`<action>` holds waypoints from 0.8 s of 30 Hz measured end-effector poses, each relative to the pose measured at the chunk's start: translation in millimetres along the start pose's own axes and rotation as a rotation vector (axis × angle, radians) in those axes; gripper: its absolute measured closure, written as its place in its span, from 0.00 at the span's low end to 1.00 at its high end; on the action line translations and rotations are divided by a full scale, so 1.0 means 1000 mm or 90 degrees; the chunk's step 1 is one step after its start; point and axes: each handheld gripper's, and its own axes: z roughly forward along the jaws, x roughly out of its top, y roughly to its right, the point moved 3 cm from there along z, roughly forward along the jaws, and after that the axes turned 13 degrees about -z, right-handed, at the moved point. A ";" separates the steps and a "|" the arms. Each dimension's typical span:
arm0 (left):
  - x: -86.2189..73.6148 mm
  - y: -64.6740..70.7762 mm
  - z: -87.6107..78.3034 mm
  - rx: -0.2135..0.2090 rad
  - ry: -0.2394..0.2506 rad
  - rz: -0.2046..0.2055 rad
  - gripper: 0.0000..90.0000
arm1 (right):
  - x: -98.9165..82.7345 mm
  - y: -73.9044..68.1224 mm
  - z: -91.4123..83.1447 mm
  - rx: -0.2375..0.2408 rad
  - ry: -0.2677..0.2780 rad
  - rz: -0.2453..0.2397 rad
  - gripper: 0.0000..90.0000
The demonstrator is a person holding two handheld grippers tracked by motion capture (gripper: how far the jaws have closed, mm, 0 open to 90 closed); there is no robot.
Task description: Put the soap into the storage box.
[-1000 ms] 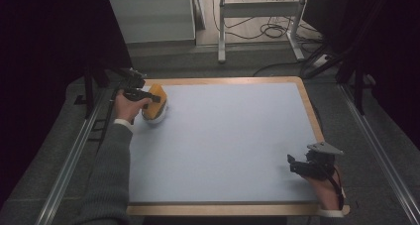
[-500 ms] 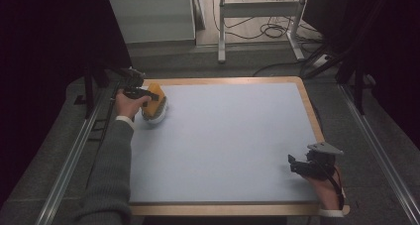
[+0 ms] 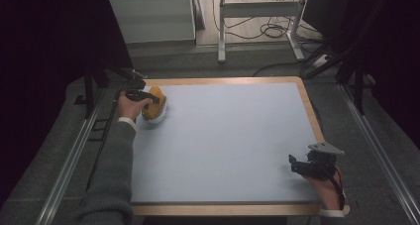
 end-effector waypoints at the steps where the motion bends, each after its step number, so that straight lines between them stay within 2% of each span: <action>1: 0.000 0.000 0.001 0.001 0.000 -0.001 0.67 | 0.000 0.000 0.000 0.000 0.000 0.000 0.09; 7: 0.000 -0.002 0.003 0.009 -0.003 0.001 0.67 | -0.001 0.000 0.001 0.001 -0.002 -0.003 0.09; 11: 0.000 -0.002 0.001 0.007 0.007 -0.003 0.67 | 0.000 0.000 0.001 0.001 -0.001 -0.004 0.09; 12: 0.002 -0.003 -0.005 0.001 0.025 -0.007 0.63 | 0.000 0.000 0.001 0.000 -0.001 -0.004 0.09; 13: 0.002 -0.003 -0.005 0.001 0.025 -0.007 0.57 | 0.000 0.000 0.001 0.000 -0.001 -0.004 0.09; 14: 0.004 -0.003 -0.010 0.015 0.035 -0.003 0.52 | 0.000 -0.001 0.001 0.001 -0.002 -0.003 0.09; 15: 0.004 -0.003 -0.010 0.015 0.035 -0.003 0.46 | 0.000 -0.001 0.001 0.001 -0.002 -0.003 0.09; 16: 0.005 -0.003 -0.013 0.024 0.044 -0.001 0.46 | 0.000 -0.001 0.001 0.001 -0.002 -0.004 0.09; 17: 0.005 -0.003 -0.016 0.036 0.051 0.000 0.40 | 0.000 -0.001 0.001 0.002 -0.001 -0.004 0.09; 18: 0.005 -0.004 -0.018 0.054 0.056 0.004 0.28 | 0.000 -0.002 0.001 0.002 -0.001 -0.005 0.09; 19: 0.005 -0.006 -0.020 0.070 0.060 0.005 0.28 | 0.000 -0.002 0.001 0.002 -0.001 -0.005 0.09; 24: 0.004 -0.010 -0.032 0.074 0.074 0.015 0.22 | 0.000 -0.002 0.001 0.001 -0.001 -0.006 0.09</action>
